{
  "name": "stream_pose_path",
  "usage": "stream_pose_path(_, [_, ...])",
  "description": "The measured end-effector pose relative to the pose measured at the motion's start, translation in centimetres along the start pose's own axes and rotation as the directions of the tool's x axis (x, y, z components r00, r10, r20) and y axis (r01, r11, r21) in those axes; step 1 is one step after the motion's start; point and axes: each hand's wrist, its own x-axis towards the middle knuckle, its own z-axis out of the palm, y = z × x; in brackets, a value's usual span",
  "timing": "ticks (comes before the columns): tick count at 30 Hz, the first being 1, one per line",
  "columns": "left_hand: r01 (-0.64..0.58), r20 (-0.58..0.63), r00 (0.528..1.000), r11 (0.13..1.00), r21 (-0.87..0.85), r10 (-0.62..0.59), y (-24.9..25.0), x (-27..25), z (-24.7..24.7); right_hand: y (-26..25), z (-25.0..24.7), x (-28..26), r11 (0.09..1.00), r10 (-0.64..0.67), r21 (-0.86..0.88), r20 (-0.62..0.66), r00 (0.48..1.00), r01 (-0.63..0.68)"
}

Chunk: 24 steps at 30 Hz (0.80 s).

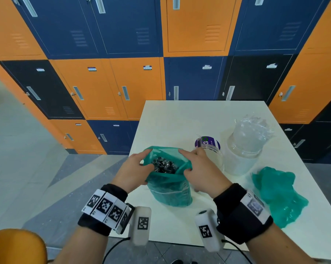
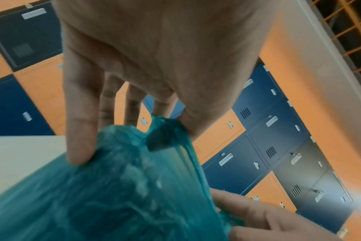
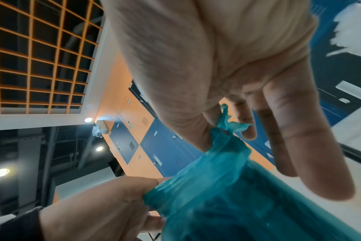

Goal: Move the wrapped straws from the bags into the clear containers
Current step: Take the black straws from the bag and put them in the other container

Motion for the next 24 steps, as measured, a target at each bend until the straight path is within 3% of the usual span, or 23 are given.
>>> stream_pose_path(4, [0.071,0.016,0.997,0.977,-0.203,-0.069,-0.5,0.6,0.8,0.3,1.4,1.0,0.993,0.030,0.112,0.064,0.998,-0.037])
stream_pose_path(8, [0.046,-0.032,0.998,0.934,-0.355,-0.061,-0.1,0.8,0.5,0.1,1.7,2.3,0.926,0.060,0.373,-0.007,0.998,-0.053])
stream_pose_path(11, [0.046,-0.041,0.997,0.924,-0.380,-0.066,-0.1,1.0,0.2,-0.1,1.9,2.7,0.875,0.112,0.476,-0.022,0.993,-0.088])
stream_pose_path(16, [0.081,0.042,0.997,0.916,-0.393,-0.070,-0.6,0.8,0.7,0.0,2.2,2.3,0.763,0.205,0.610,0.089,0.975,-0.216])
stream_pose_path(24, [0.143,0.090,0.989,0.916,-0.374,-0.118,-0.7,1.4,0.2,0.2,2.0,2.9,0.663,0.143,0.727,0.109,0.984,-0.177])
